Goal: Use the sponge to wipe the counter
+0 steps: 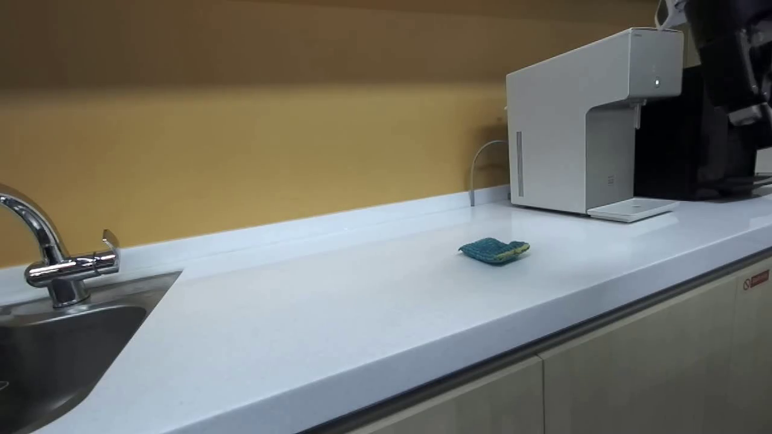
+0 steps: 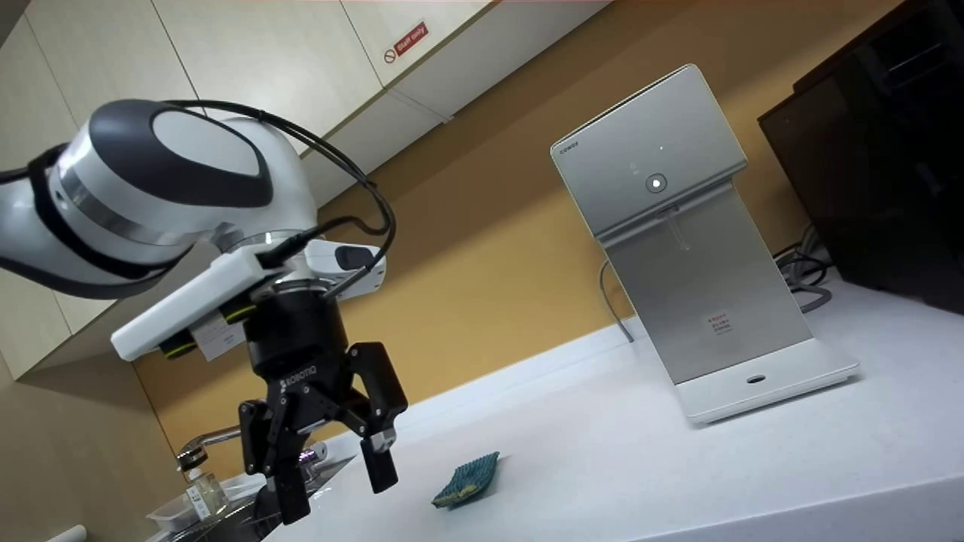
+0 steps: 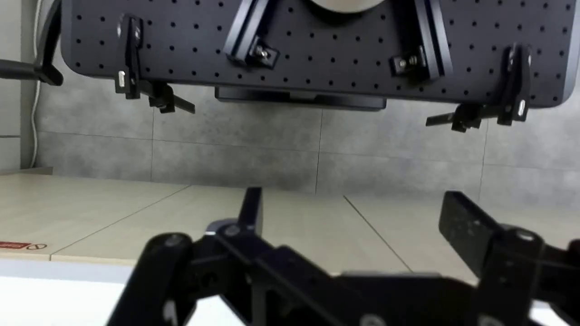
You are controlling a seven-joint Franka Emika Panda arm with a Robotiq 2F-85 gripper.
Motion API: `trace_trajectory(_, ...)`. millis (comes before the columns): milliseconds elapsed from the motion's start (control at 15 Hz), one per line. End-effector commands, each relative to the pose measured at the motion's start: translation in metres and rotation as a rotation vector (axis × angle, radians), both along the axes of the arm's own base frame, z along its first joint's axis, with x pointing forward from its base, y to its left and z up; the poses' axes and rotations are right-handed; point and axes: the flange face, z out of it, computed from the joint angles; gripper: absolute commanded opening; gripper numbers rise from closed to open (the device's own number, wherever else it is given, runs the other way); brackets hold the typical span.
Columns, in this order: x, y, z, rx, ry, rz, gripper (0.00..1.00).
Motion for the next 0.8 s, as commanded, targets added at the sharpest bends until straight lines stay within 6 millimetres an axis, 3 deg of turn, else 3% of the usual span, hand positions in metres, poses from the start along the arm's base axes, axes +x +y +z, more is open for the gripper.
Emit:
trace_trajectory(0,0.029,0.023,0.001,0.001,-0.105,-0.169,1.0)
trace_trajectory(533,0.121,0.07,0.0,-0.052,-0.507,-0.369,1.0)
trace_trajectory(600,0.128,0.079,-0.005,-0.071,-0.518,-0.371,1.0)
trace_trajectory(667,0.105,0.067,-0.001,-0.044,-0.497,-0.328,1.0)
trace_trajectory(733,0.113,0.073,-0.006,-0.056,-0.508,-0.335,1.0)
